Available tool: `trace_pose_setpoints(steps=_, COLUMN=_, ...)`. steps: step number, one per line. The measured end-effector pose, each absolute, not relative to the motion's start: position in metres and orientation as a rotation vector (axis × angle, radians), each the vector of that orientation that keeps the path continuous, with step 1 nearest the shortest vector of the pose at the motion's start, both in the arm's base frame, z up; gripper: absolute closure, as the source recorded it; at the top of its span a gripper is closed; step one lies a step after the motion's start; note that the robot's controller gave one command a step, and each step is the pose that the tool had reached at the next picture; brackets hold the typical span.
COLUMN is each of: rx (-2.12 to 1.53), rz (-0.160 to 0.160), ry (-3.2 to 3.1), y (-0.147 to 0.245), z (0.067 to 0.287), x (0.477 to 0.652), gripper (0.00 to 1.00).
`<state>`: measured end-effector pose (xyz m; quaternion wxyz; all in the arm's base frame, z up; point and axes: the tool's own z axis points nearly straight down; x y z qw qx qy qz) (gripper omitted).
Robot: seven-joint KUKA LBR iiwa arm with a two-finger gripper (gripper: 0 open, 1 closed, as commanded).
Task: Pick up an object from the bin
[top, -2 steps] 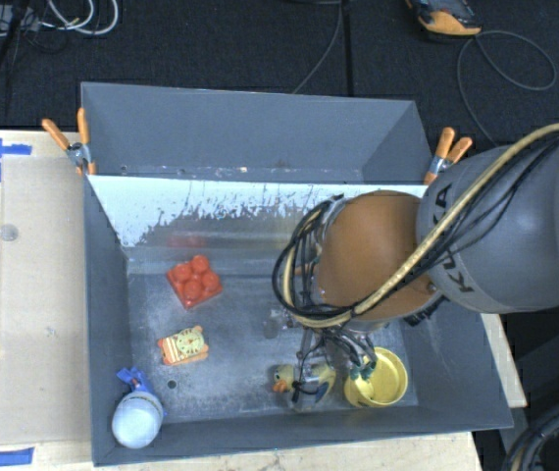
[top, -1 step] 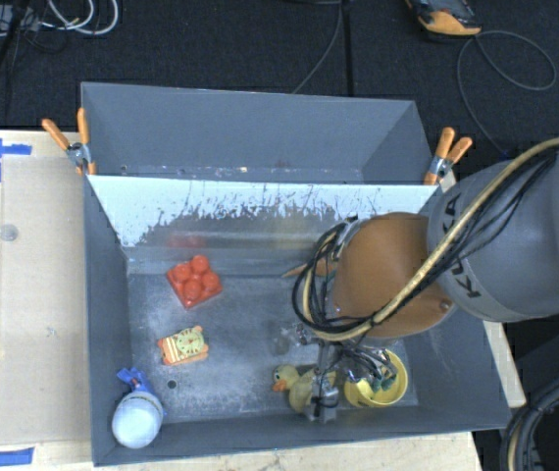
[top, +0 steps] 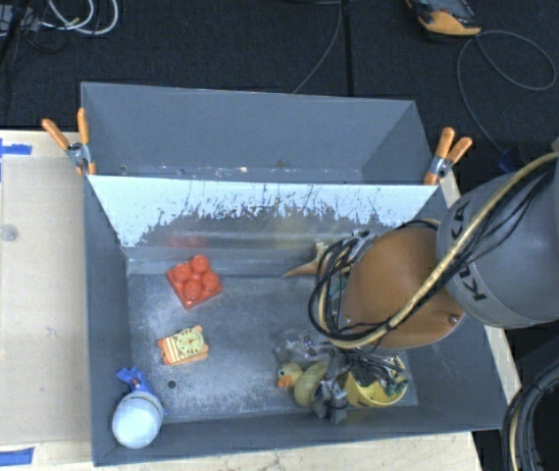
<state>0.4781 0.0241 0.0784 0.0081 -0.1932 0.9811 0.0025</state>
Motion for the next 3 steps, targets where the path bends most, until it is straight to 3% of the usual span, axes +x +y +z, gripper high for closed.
trace_pose_setpoints(steps=1, rx=-0.602, rz=0.008, ry=3.067, y=0.024, z=0.078, x=0.478, gripper=1.0)
trace_pose_setpoints(steps=2, rx=-0.623, rz=0.009, ry=3.074, y=0.027, z=0.12, x=0.478, gripper=1.0)
trace_pose_setpoints(steps=3, rx=-0.633, rz=0.006, ry=3.055, y=0.026, z=0.14, x=0.483, gripper=1.0)
